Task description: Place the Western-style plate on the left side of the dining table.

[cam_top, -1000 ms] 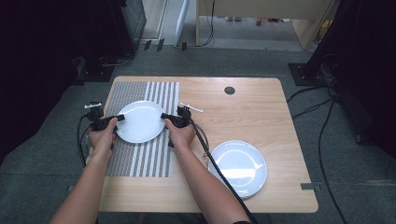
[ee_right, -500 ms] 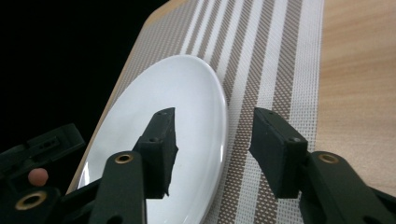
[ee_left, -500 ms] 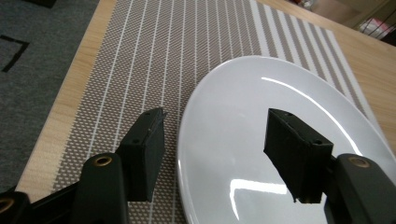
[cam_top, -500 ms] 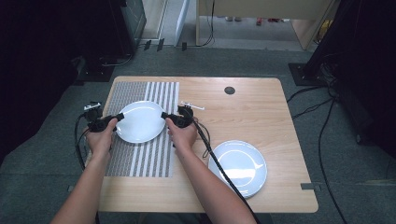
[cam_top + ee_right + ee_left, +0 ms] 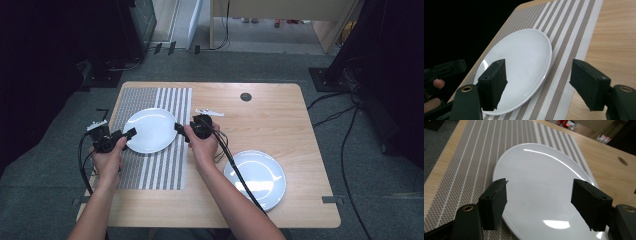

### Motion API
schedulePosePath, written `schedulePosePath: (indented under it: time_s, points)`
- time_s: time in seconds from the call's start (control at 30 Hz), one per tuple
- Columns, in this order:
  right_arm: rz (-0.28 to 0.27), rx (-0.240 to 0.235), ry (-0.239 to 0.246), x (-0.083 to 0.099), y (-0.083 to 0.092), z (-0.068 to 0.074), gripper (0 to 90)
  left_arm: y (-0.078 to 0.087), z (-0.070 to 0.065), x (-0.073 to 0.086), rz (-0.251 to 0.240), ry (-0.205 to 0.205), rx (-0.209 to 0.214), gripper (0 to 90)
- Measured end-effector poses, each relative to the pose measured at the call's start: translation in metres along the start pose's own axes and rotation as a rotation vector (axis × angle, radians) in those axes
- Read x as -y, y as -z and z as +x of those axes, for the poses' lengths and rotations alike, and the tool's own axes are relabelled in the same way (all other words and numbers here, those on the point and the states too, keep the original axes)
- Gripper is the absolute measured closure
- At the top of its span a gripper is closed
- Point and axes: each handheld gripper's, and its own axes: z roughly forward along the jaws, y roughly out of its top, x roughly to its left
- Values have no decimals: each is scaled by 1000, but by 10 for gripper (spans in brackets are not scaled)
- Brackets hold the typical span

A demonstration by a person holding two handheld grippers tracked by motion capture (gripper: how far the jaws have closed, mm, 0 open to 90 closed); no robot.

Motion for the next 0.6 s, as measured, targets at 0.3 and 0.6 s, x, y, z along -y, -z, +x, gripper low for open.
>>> schedulePosePath:
  time_s: [0.3,0.6]
  points:
    - [-14,0,23,0,38,2,279,29,-19,34,-18,-85,-25,155]
    - [-35,-3,26,3,82,-12,274,60,-16,68,-29,-110,-41,114]
